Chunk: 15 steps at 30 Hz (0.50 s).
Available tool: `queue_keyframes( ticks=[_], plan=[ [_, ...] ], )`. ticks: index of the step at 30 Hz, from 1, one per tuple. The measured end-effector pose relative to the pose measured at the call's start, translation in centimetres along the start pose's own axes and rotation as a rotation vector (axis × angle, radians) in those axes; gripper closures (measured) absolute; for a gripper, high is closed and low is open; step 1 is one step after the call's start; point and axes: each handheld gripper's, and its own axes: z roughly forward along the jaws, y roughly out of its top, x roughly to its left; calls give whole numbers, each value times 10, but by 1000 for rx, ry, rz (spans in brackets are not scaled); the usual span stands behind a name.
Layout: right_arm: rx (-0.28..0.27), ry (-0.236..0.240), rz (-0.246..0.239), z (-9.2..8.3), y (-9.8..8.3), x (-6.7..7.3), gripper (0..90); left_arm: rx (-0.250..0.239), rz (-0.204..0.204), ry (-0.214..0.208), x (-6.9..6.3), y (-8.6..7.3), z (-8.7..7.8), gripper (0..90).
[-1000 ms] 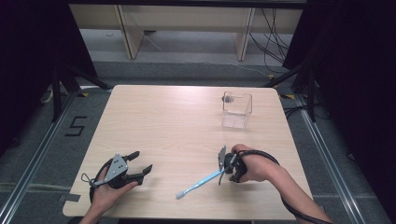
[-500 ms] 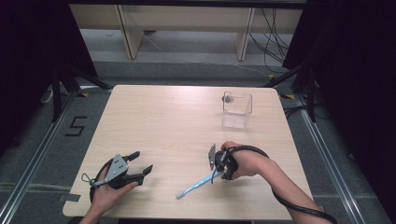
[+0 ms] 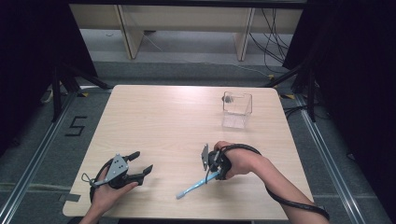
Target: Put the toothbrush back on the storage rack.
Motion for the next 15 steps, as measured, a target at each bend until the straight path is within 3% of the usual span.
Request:
queue_keyframes(
  ticks=[5,6,9,15],
  plan=[
    [-7,17,-42,2,7,-2,515,13,6,5,0,0,-2,268],
    [-13,38,-22,2,9,-1,517,13,6,5,0,1,-2,268],
    [-1,28,-69,2,13,-3,524,14,5,3,0,0,-2,267],
    [2,42,-95,5,17,-4,544,13,4,2,0,0,-2,267]
  ],
)
